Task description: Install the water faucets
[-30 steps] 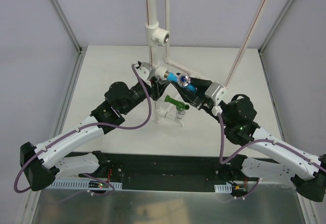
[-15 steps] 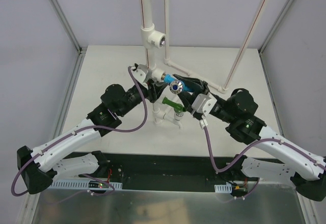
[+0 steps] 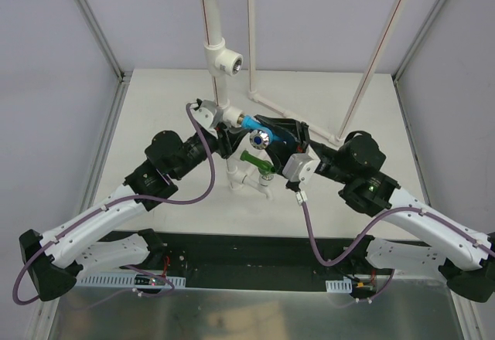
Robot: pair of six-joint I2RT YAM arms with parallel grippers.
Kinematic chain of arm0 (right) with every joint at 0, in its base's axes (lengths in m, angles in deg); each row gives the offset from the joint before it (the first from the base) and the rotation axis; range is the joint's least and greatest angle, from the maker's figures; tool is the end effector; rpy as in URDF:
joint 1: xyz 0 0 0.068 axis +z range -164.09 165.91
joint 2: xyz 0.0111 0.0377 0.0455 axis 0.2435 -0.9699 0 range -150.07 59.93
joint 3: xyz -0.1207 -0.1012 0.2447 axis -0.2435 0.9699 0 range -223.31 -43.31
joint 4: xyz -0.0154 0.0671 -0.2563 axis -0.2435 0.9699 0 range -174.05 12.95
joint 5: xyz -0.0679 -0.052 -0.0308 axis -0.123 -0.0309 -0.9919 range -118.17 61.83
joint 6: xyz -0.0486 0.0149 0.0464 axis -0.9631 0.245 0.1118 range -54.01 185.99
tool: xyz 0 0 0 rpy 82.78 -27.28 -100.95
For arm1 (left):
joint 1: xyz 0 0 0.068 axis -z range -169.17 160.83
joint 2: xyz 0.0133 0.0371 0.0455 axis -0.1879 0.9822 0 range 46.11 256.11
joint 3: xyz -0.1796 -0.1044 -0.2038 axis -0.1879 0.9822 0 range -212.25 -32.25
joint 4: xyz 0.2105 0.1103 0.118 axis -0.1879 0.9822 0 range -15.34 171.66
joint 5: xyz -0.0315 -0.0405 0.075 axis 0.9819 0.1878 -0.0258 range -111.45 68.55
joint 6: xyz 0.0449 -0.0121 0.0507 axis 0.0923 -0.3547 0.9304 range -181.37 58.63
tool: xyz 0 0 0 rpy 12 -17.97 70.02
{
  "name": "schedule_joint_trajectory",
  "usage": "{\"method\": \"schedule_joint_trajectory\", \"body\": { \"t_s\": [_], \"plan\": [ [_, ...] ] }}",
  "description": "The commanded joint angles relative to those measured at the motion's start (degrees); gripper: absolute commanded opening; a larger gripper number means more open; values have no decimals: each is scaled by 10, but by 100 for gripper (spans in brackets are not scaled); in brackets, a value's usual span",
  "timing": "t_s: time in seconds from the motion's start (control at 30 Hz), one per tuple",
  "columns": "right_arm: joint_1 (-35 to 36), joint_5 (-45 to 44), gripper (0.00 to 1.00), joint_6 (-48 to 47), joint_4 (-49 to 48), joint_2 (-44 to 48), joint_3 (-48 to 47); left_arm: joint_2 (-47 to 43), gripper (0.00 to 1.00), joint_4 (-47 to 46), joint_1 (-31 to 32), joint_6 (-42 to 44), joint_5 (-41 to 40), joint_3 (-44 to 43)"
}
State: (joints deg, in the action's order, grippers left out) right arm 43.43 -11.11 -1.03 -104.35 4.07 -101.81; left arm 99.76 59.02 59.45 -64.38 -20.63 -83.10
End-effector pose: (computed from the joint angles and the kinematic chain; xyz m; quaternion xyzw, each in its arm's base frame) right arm 0.1067 0.1982 0.4686 -0.5410 0.1447 0.0134 0.8284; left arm 0.1519 -0.1734 0.4178 0.2469 0.5727 -0.3444 0.7018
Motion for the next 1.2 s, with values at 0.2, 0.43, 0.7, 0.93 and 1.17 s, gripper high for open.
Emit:
{"method": "schedule_joint_trajectory", "body": {
  "t_s": [0.2,0.43,0.7,0.93,1.17],
  "plan": [
    [-6,-5,0,19,61,-51,-13,-12,0,50,20,-138,84,1],
    [-6,-3,0,133,26,-47,7,-10,0,50,20,-139,84,0],
    [-7,-33,0,301,3,-48,7,-7,0,50,20,-135,85,-2],
    [-6,-59,0,457,-9,-33,10,-6,0,48,19,-135,84,0],
    [-6,-122,0,639,2,-27,1,-6,0,43,20,-136,78,4]
  ]
}}
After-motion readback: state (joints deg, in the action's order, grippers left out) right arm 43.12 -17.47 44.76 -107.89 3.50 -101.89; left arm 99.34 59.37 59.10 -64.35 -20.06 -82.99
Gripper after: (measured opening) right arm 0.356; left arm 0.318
